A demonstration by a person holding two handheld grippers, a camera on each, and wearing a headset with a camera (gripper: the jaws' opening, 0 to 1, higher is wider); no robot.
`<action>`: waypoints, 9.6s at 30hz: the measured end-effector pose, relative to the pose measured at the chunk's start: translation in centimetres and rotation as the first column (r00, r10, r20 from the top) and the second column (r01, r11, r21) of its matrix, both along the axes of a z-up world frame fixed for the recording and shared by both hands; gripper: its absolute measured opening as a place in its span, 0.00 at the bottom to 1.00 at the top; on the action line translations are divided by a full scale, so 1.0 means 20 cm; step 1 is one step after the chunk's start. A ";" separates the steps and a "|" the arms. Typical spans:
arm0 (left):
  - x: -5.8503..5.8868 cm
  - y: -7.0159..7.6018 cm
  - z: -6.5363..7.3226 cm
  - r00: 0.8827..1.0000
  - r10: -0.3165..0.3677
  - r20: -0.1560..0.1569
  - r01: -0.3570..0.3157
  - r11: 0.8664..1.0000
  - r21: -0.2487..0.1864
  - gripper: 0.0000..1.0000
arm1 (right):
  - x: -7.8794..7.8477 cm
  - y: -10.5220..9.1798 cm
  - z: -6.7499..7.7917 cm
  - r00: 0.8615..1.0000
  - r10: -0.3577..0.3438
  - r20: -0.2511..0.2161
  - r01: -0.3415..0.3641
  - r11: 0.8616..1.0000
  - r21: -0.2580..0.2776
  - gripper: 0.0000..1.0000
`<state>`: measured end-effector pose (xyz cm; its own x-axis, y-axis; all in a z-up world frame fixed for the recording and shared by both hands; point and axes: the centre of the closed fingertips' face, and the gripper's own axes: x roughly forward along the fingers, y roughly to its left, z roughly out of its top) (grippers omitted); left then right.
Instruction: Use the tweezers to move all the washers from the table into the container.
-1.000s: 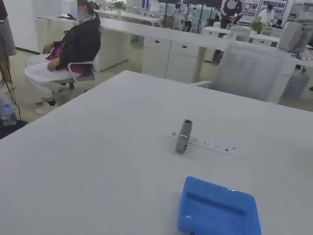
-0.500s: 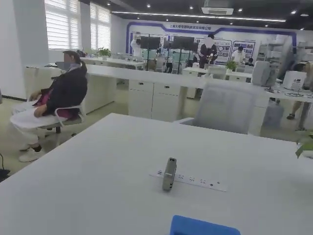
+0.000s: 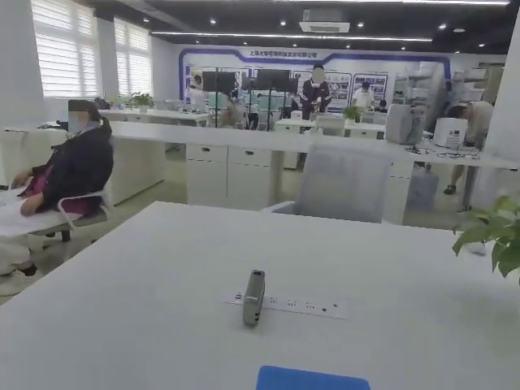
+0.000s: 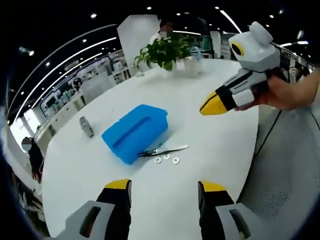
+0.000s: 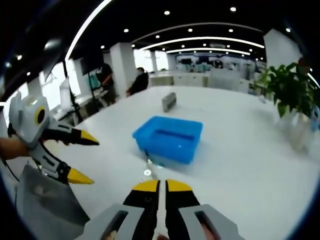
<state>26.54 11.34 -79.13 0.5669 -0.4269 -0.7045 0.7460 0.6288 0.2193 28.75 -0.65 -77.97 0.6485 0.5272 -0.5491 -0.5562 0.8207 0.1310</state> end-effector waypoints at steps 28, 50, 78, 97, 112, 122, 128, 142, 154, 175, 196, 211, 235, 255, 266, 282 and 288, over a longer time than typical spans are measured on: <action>0.33 -0.29 -0.25 0.855 -0.495 -0.152 0.517 0.836 0.187 0.19 | -0.01 -0.21 -0.09 0.983 -0.166 -0.079 0.172 0.982 0.079 0.00; 0.38 -0.26 -0.34 0.673 -0.651 -0.352 0.737 0.631 0.242 0.04 | 0.00 -0.24 -0.10 0.973 -0.207 -0.101 0.218 0.970 0.109 0.00; 0.28 -0.35 0.14 0.942 -0.335 0.033 0.335 0.925 -0.179 0.02 | 0.09 0.07 0.18 0.996 -0.049 -0.081 0.075 0.927 0.368 0.11; 0.24 -0.36 0.32 0.972 -0.026 0.234 0.097 0.950 -0.298 0.00 | 0.20 0.23 0.28 0.994 -0.042 -0.097 0.082 0.889 0.450 0.04; 0.23 -0.14 0.29 0.988 -0.088 0.125 0.125 0.935 -0.332 0.15 | 0.22 0.34 0.22 0.973 0.232 -0.023 -0.215 0.932 0.290 0.02; 0.27 -0.13 0.41 0.926 -0.372 0.069 0.375 0.878 -0.298 0.16 | 0.10 0.48 0.17 0.829 0.559 0.028 -0.557 0.820 0.132 0.02; 0.20 -0.19 0.50 0.847 -0.530 0.019 0.491 0.770 -0.406 0.16 | 0.04 0.50 0.21 0.745 0.666 0.041 -0.664 0.735 0.139 0.02; 0.10 -0.21 0.46 0.736 -0.673 -0.072 0.542 0.650 -0.532 0.01 | -0.06 0.52 0.23 0.594 0.804 0.026 -0.800 0.588 0.117 0.03; 0.19 -0.16 0.42 0.866 -0.499 0.001 0.459 0.797 -0.392 0.00 | 0.07 0.57 0.17 0.694 0.717 0.066 -0.720 0.692 0.052 0.03; 0.32 -0.13 0.17 0.945 -0.327 0.031 0.324 0.913 -0.250 0.00 | 0.21 0.60 -0.07 0.803 0.595 0.029 -0.596 0.800 0.068 0.05; 0.33 -0.14 0.16 0.956 -0.293 0.034 0.291 0.922 -0.256 0.00 | 0.21 0.58 -0.07 0.805 0.594 0.020 -0.593 0.801 0.081 0.06; 0.30 -0.13 0.16 0.948 -0.318 0.010 0.309 0.915 -0.259 0.00 | 0.19 0.55 -0.20 0.734 0.678 -0.030 -0.679 0.734 -0.005 0.13; 0.29 -0.16 0.30 0.932 -0.359 0.051 0.361 0.906 -0.220 0.00 | 0.19 0.56 -0.05 0.698 0.716 0.025 -0.712 0.697 -0.087 0.06; 0.43 -0.16 0.54 0.901 -0.404 0.156 0.424 0.897 -0.123 0.00 | 0.36 0.58 0.19 0.720 0.680 0.136 -0.671 0.733 -0.115 0.06; 0.60 -0.17 0.46 0.904 -0.404 0.142 0.421 0.900 -0.118 0.00 | 0.53 0.58 0.11 0.757 0.642 0.122 -0.636 0.766 -0.092 0.06; 0.69 -0.17 0.25 0.913 -0.400 0.078 0.407 0.906 -0.121 0.00 | 0.62 0.59 -0.10 0.787 0.615 0.047 -0.610 0.788 -0.081 0.06; 0.69 -0.15 0.23 0.919 -0.388 0.077 0.395 0.909 -0.134 0.00 | 0.62 0.60 -0.13 0.784 0.619 0.033 -0.615 0.783 -0.092 0.06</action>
<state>40.36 8.29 -74.62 0.3646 -0.7160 -0.5953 0.9297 0.3157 0.1896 41.11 11.32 -80.54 0.2301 0.7865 -0.5732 -0.9516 0.3052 0.0367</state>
